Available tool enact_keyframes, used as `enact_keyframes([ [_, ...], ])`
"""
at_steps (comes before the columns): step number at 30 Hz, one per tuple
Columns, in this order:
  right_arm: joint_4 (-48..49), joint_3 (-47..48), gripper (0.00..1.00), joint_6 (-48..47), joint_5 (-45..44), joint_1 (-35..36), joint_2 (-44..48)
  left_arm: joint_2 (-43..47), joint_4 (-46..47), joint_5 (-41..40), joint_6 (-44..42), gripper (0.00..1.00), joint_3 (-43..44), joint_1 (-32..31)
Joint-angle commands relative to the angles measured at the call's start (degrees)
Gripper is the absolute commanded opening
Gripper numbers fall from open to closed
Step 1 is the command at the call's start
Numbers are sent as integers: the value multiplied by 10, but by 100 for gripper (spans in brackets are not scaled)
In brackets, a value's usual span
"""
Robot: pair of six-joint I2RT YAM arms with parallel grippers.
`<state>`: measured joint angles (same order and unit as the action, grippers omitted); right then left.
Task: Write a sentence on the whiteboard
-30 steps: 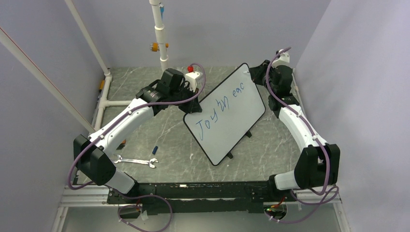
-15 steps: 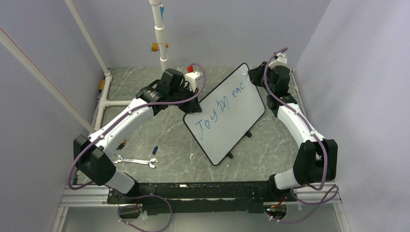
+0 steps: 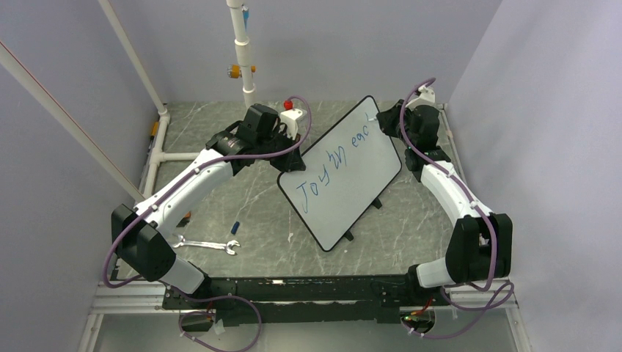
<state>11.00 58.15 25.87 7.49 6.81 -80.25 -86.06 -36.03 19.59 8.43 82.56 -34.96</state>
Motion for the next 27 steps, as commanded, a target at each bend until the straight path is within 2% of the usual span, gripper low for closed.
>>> enact_keyframes([
  [1,9,-36,0,-2,5,1,19,0,-30,-131,-152,0,-17,1],
  [11,8,-60,0,10,12,2,34,-1,-30,-127,-152,0,-16,1],
  [27,-8,39,0,22,15,2,-13,-4,-30,-120,-150,0,-14,1],
])
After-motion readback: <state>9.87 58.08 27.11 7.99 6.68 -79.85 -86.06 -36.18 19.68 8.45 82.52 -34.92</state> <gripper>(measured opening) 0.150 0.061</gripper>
